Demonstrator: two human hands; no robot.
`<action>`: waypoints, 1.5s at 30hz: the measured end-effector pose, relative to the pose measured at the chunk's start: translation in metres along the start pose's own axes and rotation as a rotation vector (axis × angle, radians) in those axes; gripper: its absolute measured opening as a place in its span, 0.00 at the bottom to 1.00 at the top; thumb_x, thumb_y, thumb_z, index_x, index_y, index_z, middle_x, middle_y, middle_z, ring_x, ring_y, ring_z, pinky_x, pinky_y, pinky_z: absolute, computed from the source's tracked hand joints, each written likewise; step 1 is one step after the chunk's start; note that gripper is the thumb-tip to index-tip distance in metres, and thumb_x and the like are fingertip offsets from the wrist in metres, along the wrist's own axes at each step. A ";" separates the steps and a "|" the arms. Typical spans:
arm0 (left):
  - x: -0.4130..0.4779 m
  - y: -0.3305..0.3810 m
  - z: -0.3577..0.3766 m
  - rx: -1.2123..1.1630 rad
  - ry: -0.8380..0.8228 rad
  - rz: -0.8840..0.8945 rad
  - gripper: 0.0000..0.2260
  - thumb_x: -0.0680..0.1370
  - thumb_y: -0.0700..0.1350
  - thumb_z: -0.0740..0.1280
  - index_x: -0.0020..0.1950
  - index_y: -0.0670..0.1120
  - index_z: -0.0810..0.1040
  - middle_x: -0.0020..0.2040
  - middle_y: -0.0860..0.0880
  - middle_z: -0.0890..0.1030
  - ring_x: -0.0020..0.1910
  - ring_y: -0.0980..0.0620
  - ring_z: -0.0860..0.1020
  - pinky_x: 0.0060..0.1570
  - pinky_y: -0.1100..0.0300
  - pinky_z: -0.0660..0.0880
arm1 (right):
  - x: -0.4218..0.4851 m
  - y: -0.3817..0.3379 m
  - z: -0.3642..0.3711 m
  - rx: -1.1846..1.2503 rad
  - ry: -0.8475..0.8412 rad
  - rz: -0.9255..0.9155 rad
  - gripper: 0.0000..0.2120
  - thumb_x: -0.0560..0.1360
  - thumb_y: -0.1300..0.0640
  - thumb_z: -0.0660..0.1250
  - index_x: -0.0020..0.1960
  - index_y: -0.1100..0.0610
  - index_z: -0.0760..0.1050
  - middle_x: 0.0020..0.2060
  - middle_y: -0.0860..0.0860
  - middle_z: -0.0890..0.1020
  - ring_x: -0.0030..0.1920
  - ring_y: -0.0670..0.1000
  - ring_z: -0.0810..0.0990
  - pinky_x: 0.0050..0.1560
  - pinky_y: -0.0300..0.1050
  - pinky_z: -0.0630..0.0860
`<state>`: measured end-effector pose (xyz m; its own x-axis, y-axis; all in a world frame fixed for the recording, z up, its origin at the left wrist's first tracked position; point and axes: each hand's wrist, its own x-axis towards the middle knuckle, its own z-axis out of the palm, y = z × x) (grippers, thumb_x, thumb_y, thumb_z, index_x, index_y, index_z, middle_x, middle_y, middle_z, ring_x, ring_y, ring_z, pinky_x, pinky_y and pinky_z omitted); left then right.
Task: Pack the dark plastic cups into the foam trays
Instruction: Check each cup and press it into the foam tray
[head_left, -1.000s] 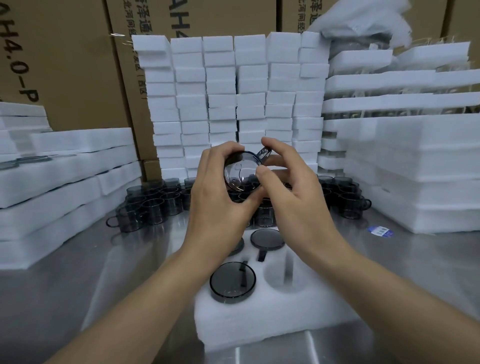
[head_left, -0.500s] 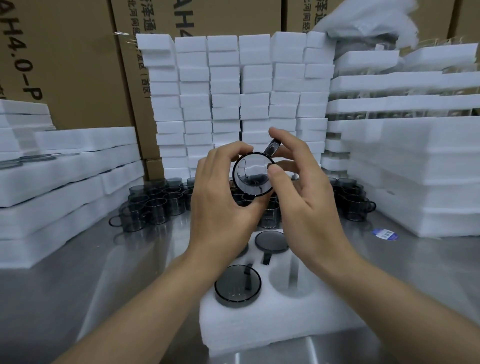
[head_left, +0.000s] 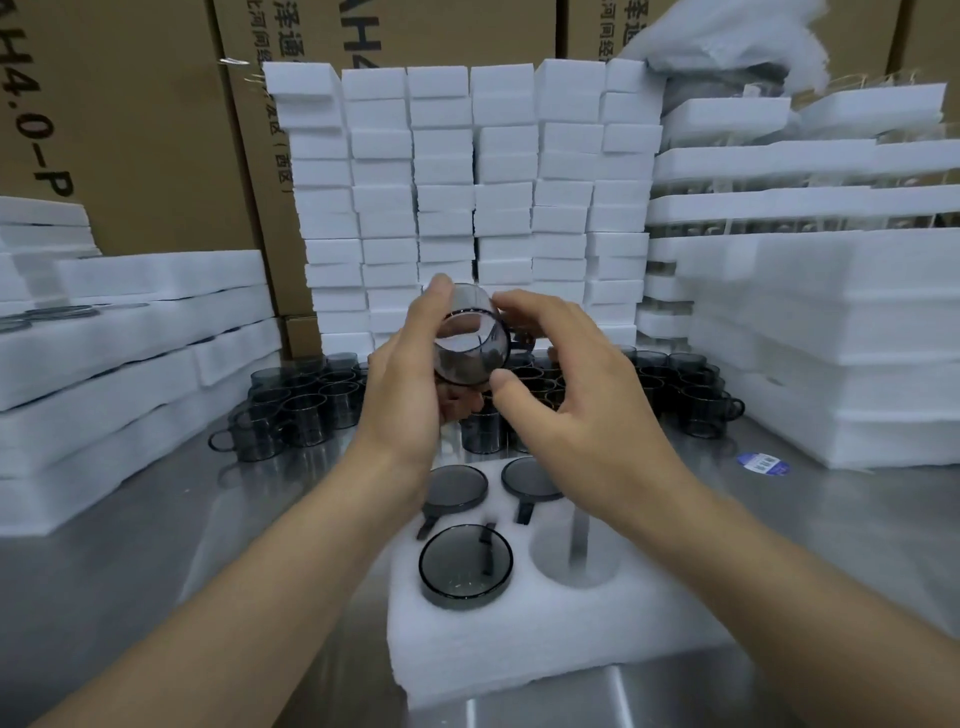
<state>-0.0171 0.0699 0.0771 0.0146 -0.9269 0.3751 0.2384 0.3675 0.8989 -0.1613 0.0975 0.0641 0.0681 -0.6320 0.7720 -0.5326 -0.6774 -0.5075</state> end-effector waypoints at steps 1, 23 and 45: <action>0.002 0.001 -0.003 0.010 -0.008 -0.065 0.25 0.80 0.69 0.63 0.48 0.50 0.88 0.35 0.51 0.84 0.31 0.53 0.79 0.37 0.60 0.77 | 0.000 0.000 0.000 -0.008 -0.004 0.011 0.23 0.80 0.54 0.69 0.74 0.48 0.74 0.65 0.40 0.78 0.69 0.43 0.75 0.72 0.46 0.71; 0.007 -0.008 -0.006 -0.008 -0.002 -0.199 0.22 0.84 0.64 0.60 0.47 0.53 0.88 0.38 0.50 0.87 0.27 0.54 0.78 0.40 0.57 0.75 | 0.001 0.005 0.003 0.075 -0.042 0.202 0.19 0.79 0.52 0.71 0.69 0.44 0.78 0.45 0.39 0.85 0.50 0.39 0.83 0.50 0.32 0.75; 0.004 -0.011 -0.001 0.122 -0.018 -0.118 0.21 0.89 0.59 0.56 0.57 0.48 0.84 0.53 0.44 0.89 0.45 0.49 0.83 0.50 0.50 0.77 | 0.001 0.001 0.002 -0.030 0.131 -0.027 0.26 0.69 0.57 0.82 0.65 0.50 0.79 0.58 0.43 0.81 0.64 0.46 0.76 0.66 0.40 0.71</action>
<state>-0.0189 0.0627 0.0686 -0.0243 -0.9631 0.2681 0.1178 0.2636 0.9574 -0.1605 0.0952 0.0635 -0.0272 -0.5580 0.8294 -0.5571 -0.6804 -0.4761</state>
